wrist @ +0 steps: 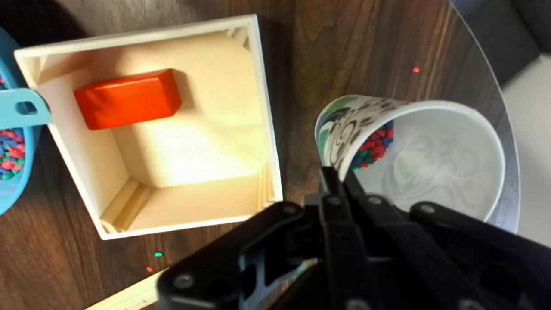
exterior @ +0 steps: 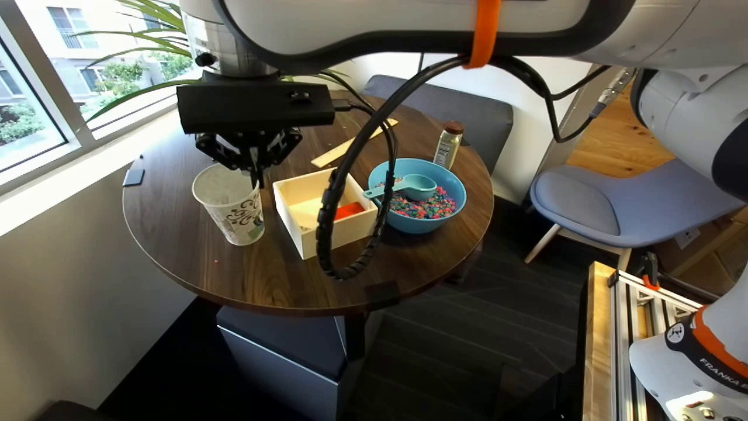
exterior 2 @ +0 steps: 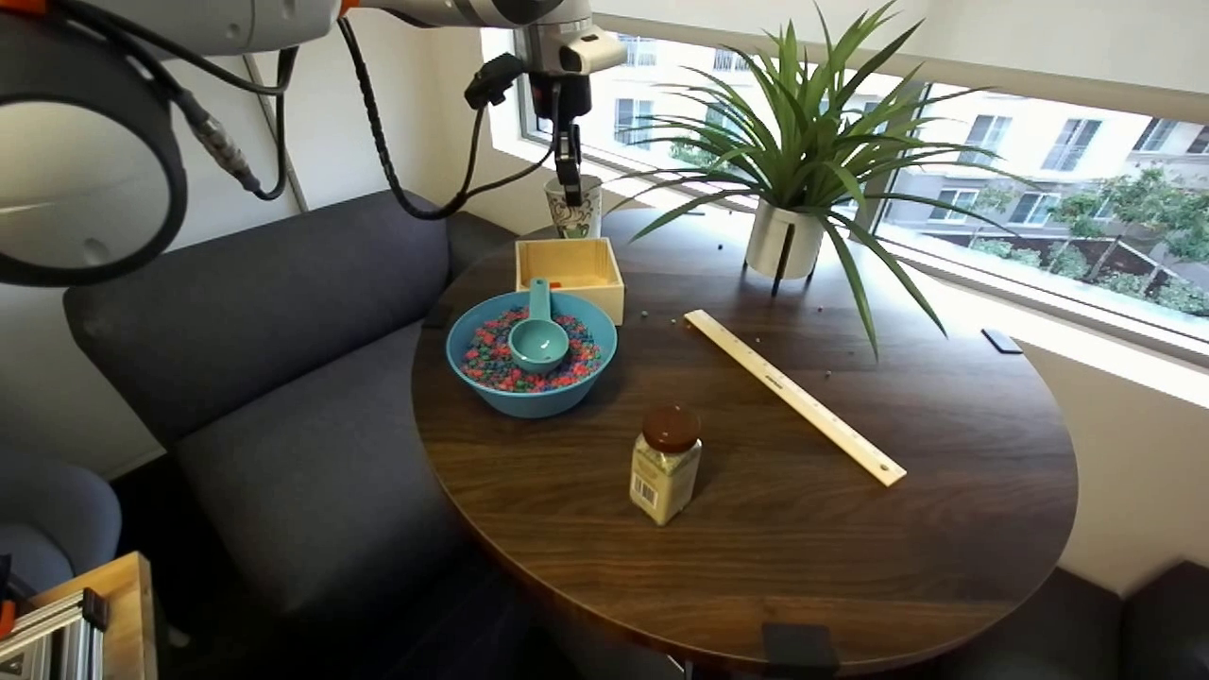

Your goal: Pick up the paper cup and put it on the table

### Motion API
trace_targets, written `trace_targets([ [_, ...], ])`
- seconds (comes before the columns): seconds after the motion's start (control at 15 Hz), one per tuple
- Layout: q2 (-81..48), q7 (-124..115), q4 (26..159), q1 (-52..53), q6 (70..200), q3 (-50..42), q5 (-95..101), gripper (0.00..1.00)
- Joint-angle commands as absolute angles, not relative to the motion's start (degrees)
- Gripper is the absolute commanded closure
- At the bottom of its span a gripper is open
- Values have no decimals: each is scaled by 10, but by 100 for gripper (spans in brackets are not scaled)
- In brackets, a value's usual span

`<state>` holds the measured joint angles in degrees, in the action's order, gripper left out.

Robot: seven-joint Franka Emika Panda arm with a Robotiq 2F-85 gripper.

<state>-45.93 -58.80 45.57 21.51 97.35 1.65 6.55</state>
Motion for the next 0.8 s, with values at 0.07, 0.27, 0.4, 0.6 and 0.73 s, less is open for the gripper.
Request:
trace_targets([
  [0.07,-496,-593,402,197,935,26,28,70],
  [0.27,-495,-583,395,190,928,29,15,49],
  [0.4,-477,-571,398,186,931,32,12,34],
  [0.6,-434,-537,405,175,927,42,2,12],
  [0.73,-399,-504,414,167,905,45,2,0],
])
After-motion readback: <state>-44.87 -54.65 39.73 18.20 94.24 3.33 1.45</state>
